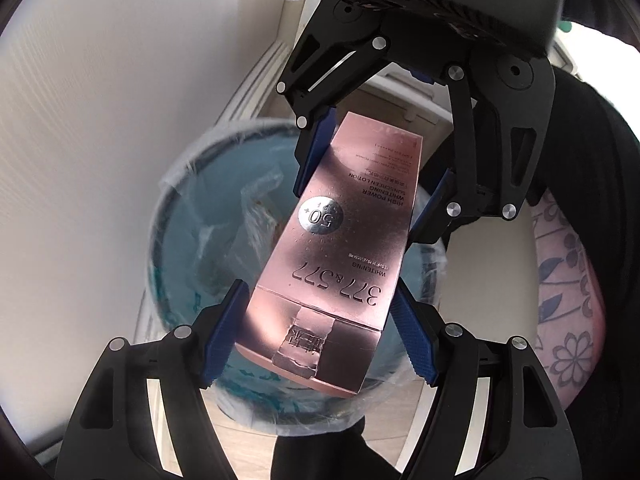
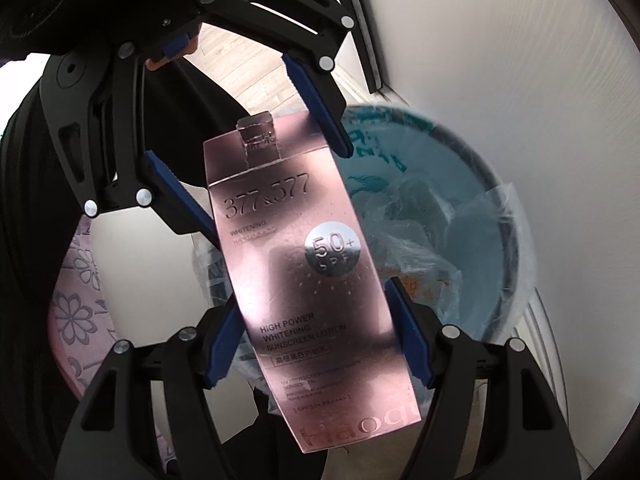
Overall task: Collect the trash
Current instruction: 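Open both tools to drop the pink box into the bin, then move both tools back toward the nightstand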
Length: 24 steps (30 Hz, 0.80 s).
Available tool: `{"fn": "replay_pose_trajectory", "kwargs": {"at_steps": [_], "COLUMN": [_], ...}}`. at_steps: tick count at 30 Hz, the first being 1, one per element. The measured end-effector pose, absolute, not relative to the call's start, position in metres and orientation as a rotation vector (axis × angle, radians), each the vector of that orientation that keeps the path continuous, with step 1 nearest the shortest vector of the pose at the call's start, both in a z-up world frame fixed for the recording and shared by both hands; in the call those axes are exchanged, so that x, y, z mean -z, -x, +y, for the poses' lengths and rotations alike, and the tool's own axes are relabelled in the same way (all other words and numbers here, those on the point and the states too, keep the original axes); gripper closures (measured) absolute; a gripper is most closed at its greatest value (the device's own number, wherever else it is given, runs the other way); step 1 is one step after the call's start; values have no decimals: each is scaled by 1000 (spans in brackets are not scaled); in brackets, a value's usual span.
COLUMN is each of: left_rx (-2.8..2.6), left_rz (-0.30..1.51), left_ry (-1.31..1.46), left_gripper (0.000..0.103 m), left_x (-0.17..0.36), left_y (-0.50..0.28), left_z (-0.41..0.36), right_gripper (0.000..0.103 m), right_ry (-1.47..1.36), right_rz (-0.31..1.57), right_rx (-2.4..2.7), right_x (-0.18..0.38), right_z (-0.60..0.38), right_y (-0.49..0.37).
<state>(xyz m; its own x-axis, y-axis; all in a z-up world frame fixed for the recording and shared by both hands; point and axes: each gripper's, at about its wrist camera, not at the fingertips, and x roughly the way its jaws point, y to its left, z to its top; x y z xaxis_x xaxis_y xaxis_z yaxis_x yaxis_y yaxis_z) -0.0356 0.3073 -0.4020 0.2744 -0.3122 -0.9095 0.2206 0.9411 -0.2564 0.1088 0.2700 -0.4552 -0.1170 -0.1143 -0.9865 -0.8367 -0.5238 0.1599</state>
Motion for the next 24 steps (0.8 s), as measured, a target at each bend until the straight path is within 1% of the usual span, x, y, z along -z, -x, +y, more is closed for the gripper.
{"fn": "replay_pose_trajectory", "kwargs": {"at_steps": [3,5,7,8,9,10,12,14,24], "left_rx": [362,359,355,354,347,340,335,325,282], "left_rz": [1254,1262,1270,1268,1266,1265,1265,1262,1223], "left_ry": [98,94,103,105,99,91,72,58,26], "left_gripper": [34,34,29,23,14,11,7,6,6], "left_x": [411,415,417,416,416,415,413,411,377], "left_y": [34,34,34,34,33,33,35,36,37], "left_z": [308,309,308,310,310,309,305,300,286], "right_gripper": [38,37,34,25,14,11,10,8,8], "right_ry": [1598,1605,1603,1596,1584,1570,1553,1544,1498], "right_rz": [1067,1029,987,971,952,943,923,908,820], "right_rx": [-1696,-1700,-1705,-1701,-1698,-1693,-1677,-1658,-1583], "right_x": [467,470,470,469,467,467,461,453,395], "right_z": [267,265,262,262,261,258,259,259,245], "right_y": [-107,-105,-100,-100,-99,-98,-100,-101,-95]}}
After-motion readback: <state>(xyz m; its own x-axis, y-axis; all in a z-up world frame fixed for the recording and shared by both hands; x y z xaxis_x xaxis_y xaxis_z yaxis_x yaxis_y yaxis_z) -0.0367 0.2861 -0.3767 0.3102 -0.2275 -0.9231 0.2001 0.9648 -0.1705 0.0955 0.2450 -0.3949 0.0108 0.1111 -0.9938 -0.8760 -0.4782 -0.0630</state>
